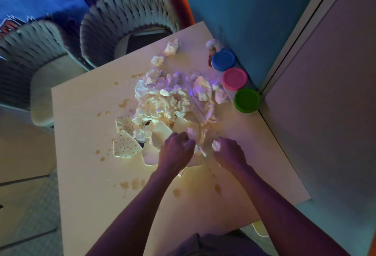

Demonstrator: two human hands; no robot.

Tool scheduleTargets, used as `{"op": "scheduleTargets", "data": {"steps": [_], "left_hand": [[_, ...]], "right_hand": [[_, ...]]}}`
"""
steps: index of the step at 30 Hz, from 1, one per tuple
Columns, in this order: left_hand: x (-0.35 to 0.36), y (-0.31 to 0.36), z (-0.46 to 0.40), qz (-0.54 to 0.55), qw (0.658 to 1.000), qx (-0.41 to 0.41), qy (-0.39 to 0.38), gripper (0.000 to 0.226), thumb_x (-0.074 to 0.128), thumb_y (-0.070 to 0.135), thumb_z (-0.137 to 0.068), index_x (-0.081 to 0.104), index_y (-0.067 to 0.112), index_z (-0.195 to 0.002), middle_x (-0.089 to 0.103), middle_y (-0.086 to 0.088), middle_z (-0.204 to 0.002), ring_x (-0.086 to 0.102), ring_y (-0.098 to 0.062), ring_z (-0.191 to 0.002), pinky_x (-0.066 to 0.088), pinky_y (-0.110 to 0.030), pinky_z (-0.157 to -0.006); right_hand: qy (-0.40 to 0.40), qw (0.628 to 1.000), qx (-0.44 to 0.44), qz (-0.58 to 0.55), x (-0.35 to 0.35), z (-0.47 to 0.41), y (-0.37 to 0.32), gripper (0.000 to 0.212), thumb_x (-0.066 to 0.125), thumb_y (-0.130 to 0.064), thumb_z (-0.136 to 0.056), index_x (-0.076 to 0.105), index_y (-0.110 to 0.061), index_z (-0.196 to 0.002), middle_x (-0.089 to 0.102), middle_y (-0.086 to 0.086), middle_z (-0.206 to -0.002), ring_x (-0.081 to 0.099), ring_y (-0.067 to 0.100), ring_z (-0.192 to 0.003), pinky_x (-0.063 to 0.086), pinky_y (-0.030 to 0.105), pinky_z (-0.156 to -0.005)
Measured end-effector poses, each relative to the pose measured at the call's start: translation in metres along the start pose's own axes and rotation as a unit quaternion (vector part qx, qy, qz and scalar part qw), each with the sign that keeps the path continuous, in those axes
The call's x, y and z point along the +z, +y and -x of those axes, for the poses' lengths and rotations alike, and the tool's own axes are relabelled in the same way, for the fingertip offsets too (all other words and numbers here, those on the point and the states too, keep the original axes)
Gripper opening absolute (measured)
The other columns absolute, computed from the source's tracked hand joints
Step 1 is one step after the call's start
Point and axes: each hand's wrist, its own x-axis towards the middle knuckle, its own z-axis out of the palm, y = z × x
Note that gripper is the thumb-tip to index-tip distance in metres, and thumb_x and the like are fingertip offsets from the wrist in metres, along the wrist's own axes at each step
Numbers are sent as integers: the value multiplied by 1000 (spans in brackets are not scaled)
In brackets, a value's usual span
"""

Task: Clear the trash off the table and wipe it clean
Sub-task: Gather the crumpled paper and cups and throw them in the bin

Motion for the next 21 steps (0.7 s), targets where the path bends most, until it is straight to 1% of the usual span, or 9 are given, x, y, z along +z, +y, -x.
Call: {"op": "scheduleTargets", "data": {"steps": [1, 3, 5, 7, 9, 12, 16, 18, 21], "left_hand": [[1, 6, 0, 3, 1000, 0, -3, 23, 48, 46, -82, 60, 27, -75, 56, 3, -87, 59, -29, -80, 45, -36, -67], [5, 15, -4, -25, 1000, 7, -7, 28, 50, 54, -82, 61, 28, -79, 54, 5, -90, 58, -28, -79, 45, -35, -68], [13, 23, -9, -83, 996, 18, -18, 34, 54, 57, -85, 65, 26, -93, 53, 3, -101, 59, -30, -84, 44, -35, -69], [22, 27, -14, -135, 989, 39, -41, 38, 60, 54, -86, 66, 21, -105, 51, 1, -117, 61, -31, -92, 43, -35, -71], [31, 27, -20, -179, 980, 55, -68, 41, 65, 48, -84, 65, 19, -113, 48, 1, -129, 62, -32, -100, 45, -37, -72], [43, 23, -27, -230, 966, 65, -98, 42, 69, 42, -83, 61, 20, -118, 46, 1, -136, 64, -33, -102, 53, -42, -73], [52, 17, -28, -258, 959, 87, -85, 34, 66, 28, -87, 55, 18, -118, 51, -2, -125, 66, -34, -94, 57, -47, -68], [53, 16, -29, -253, 959, 97, -76, 26, 61, 19, -88, 55, 18, -113, 53, -4, -114, 66, -36, -90, 55, -45, -65], [54, 11, -30, -247, 961, 101, -73, 21, 58, 14, -88, 55, 18, -108, 57, -4, -106, 66, -36, -90, 44, -39, -60]], "right_hand": [[13, 999, 7, -28, -2, 1, 0, 8, 53, -21, -90, 59, -16, -92, 65, 9, -95, 63, 36, -92, 42, 31, -70], [37, 997, 1, -70, -8, 0, -2, 12, 48, -17, -89, 50, -13, -78, 60, 8, -84, 59, 36, -82, 41, 31, -66], [57, 994, -6, -97, -14, -2, -2, 8, 48, -14, -88, 51, -13, -81, 57, 10, -89, 56, 35, -81, 47, 35, -67], [67, 991, -7, -114, -21, -7, -1, 8, 50, -11, -88, 57, -13, -91, 54, 9, -98, 56, 33, -85, 50, 37, -70], [85, 989, -24, -122, -27, -12, -1, 13, 51, -11, -88, 61, -15, -95, 57, 9, -101, 57, 33, -89, 47, 34, -71], [98, 985, -38, -136, -36, -19, -2, 15, 55, -13, -86, 64, -21, -95, 65, 7, -98, 60, 32, -88, 50, 35, -70], [92, 984, -24, -154, -44, -31, -9, 14, 62, -26, -84, 61, -27, -98, 68, 3, -92, 63, 31, -83, 54, 36, -68], [90, 986, -19, -138, -47, -37, -12, 20, 62, -28, -86, 61, -28, -105, 68, 4, -99, 63, 32, -88, 50, 33, -69], [78, 993, -38, -81, -46, -49, -18, 33, 59, -26, -90, 56, -33, -121, 62, 4, -117, 62, 31, -102, 48, 35, -78]]}}
